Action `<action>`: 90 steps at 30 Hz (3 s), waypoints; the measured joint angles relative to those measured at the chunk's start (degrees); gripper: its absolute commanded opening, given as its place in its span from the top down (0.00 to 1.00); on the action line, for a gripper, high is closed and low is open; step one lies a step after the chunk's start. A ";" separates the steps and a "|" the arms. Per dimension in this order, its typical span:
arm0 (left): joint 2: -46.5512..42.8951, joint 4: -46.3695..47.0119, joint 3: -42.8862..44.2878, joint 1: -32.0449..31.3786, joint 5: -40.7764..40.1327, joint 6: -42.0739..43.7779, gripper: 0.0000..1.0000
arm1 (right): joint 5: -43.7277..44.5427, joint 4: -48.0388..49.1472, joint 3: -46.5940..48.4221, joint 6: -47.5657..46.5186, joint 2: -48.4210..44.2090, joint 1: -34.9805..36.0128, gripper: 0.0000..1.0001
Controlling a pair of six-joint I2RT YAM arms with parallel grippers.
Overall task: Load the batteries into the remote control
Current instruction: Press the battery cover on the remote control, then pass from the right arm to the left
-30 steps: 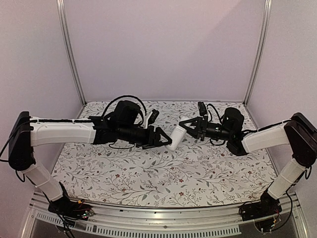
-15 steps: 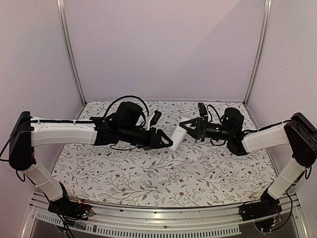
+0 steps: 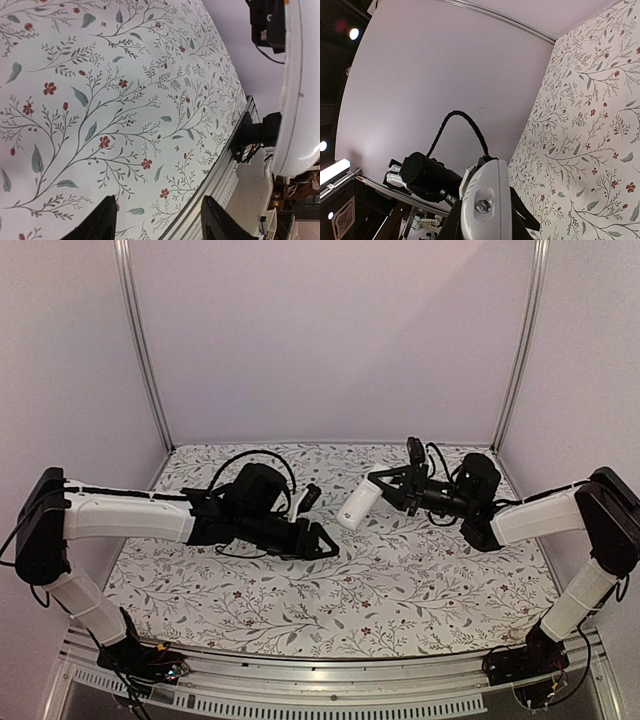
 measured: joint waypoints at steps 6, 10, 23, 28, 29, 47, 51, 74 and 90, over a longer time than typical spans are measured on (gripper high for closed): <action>-3.43 8.20 -3.93 -0.79 -0.17 -2.32 0.28 | 1.64 -3.87 -0.13 -3.41 -2.21 0.00 1.00; -4.55 16.13 -4.48 -1.86 -1.29 -6.29 0.28 | 2.89 -7.98 -0.13 -6.88 -4.63 0.20 1.00; -2.27 19.93 -2.93 -2.03 -5.29 -15.43 0.40 | 3.65 -12.22 -0.13 -11.41 -6.05 1.25 1.00; -1.70 19.58 -1.51 -2.03 -5.64 -15.85 0.45 | 3.65 -12.24 -0.13 -11.78 -6.05 1.29 1.00; -1.60 19.50 -1.46 -2.03 -5.73 -15.87 0.47 | 3.65 -12.22 -0.13 -11.82 -6.10 1.29 1.00; -0.61 18.67 -1.60 -2.01 -5.46 -16.74 0.74 | 3.67 -12.17 -0.13 -11.72 -6.14 1.29 1.00; -0.61 19.45 -1.64 -2.01 -5.42 -16.72 0.76 | 3.45 -11.13 -0.15 -10.29 -6.12 0.83 1.00; -8.28 11.96 -1.42 0.20 -3.78 -0.50 0.11 | 2.40 -7.54 -0.50 -5.92 -4.92 0.13 1.00; 3.48 -17.00 25.22 -4.39 -18.78 20.37 0.23 | 3.65 -16.37 1.03 -10.78 -4.92 2.27 1.00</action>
